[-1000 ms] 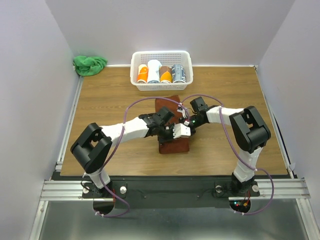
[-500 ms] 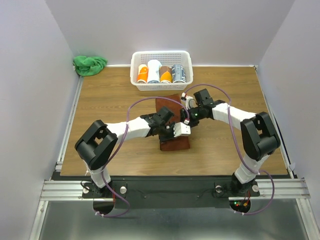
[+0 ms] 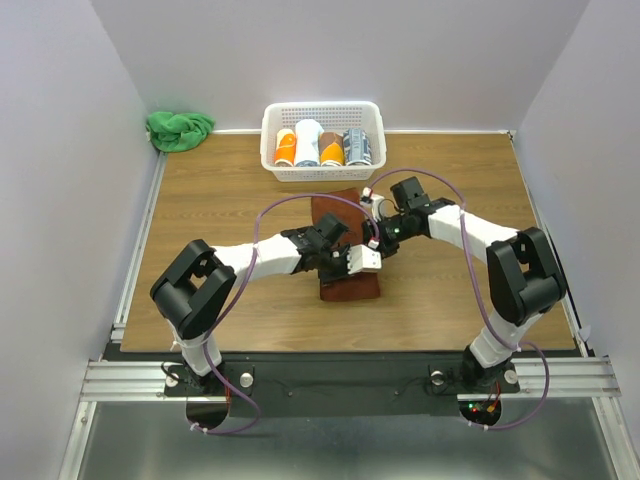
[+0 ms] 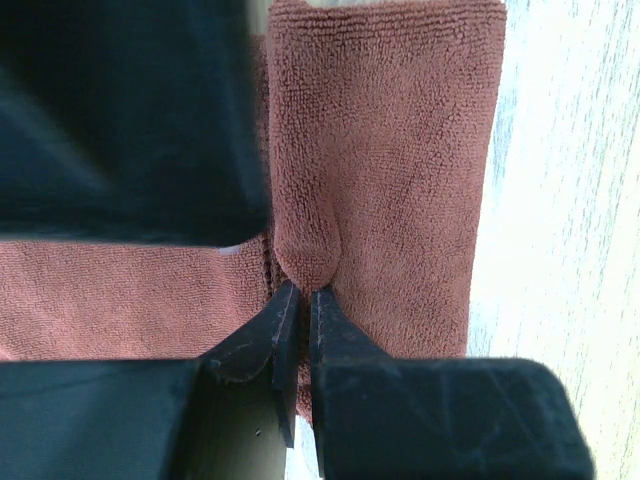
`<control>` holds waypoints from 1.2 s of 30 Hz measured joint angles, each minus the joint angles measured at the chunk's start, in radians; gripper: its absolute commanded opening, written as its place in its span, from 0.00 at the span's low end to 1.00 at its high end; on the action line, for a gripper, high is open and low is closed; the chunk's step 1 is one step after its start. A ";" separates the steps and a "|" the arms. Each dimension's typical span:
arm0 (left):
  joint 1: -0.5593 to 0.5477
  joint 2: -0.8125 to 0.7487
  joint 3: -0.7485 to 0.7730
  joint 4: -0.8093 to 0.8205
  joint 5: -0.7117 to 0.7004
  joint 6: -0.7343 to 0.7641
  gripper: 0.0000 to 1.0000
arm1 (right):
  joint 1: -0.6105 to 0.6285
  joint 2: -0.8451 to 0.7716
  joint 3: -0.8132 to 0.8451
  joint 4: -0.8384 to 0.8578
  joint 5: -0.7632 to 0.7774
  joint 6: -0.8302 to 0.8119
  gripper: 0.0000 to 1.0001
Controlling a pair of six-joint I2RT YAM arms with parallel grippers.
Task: Roll the towels
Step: Roll the towel
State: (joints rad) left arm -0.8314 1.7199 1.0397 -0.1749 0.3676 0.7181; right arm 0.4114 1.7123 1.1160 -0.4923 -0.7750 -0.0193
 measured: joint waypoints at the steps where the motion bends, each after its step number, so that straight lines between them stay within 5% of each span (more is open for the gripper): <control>1: 0.002 0.001 0.000 0.000 0.002 0.000 0.02 | 0.000 0.001 -0.004 -0.002 -0.006 -0.010 0.42; 6: 0.010 0.008 0.000 0.002 0.013 0.000 0.04 | 0.000 0.066 -0.018 -0.016 -0.006 -0.064 0.38; 12: 0.025 0.009 0.000 0.002 0.027 0.000 0.25 | 0.000 0.140 -0.019 -0.008 0.016 -0.090 0.24; 21: 0.086 -0.063 -0.036 -0.018 0.003 0.029 0.60 | 0.000 0.147 -0.019 0.012 0.061 -0.094 0.24; 31: 0.123 -0.327 -0.123 -0.072 -0.094 0.051 0.61 | 0.000 0.158 -0.019 0.019 0.064 -0.089 0.24; 36: -0.043 -0.371 -0.162 -0.033 -0.182 0.055 0.72 | 0.000 0.166 -0.017 0.026 0.062 -0.079 0.23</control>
State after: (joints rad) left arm -0.8745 1.3491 0.8776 -0.2077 0.1852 0.7734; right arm 0.4114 1.8786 1.0988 -0.4667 -0.7132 -0.0986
